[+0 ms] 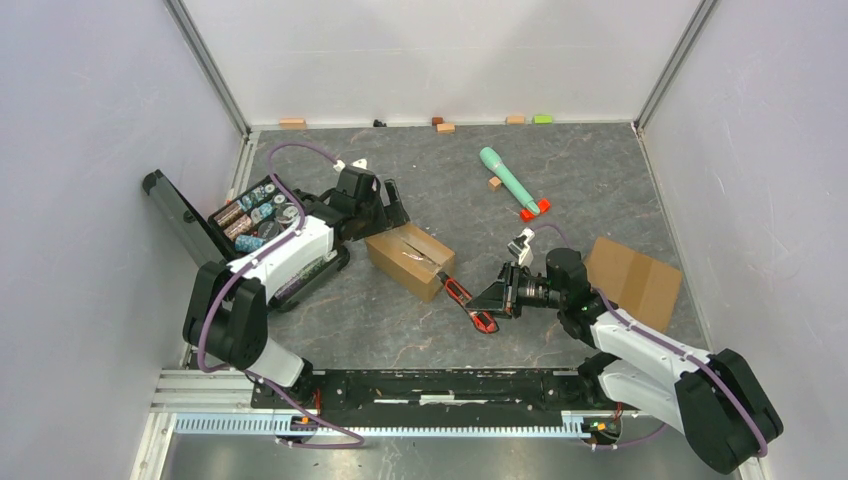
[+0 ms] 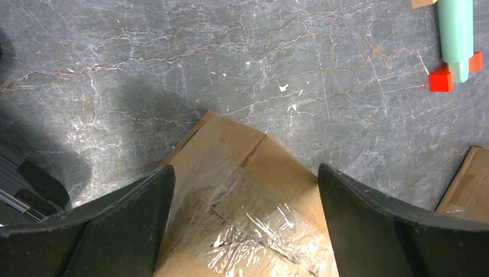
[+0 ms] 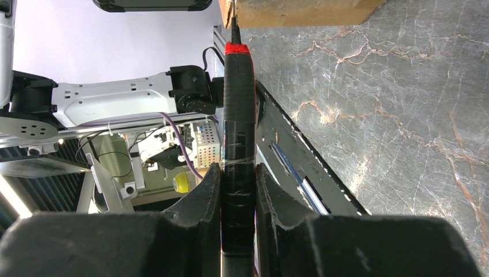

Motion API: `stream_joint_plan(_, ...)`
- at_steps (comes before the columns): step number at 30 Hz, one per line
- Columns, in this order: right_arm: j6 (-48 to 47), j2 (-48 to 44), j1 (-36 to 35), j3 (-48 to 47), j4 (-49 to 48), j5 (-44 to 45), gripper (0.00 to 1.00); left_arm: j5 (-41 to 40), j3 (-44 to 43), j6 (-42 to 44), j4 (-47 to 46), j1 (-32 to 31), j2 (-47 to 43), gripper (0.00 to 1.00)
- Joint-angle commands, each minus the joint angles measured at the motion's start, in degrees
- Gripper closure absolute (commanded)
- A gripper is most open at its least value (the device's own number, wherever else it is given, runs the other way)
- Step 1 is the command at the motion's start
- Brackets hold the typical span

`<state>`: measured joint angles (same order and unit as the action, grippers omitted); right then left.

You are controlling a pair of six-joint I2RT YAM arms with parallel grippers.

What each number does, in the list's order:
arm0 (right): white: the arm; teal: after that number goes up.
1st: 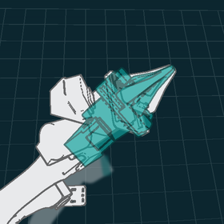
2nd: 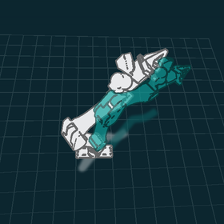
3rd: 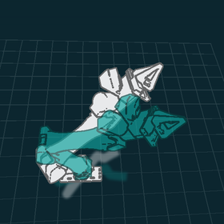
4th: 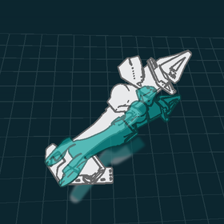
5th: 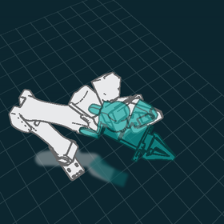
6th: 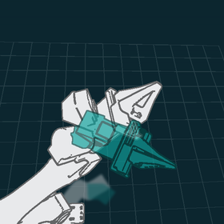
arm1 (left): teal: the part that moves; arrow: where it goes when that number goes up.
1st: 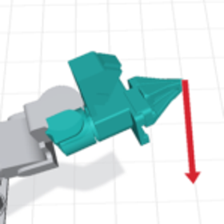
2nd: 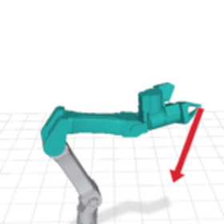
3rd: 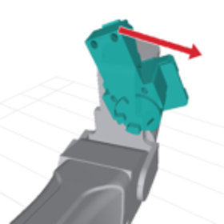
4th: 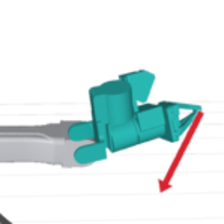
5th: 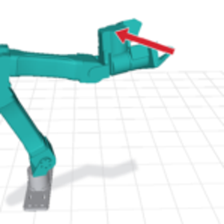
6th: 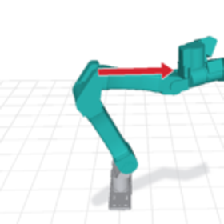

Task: Unpack the express box
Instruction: Cut the express box at the center of the board.

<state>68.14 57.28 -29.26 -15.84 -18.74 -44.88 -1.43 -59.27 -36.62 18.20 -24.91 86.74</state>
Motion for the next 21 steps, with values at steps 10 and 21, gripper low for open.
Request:
stream_joint_plan(10, 6.81, 1.0, 0.04, 1.72, -9.67, 2.23, 1.0, -0.69, 4.03, -6.52, -2.19, -2.47, -3.28, 0.02)
stream_joint_plan(21, 7.83, 2.24, -0.25, 2.86, -11.6, 2.99, 1.0, -0.48, 6.43, -9.34, -4.17, -4.86, -4.69, 0.01)
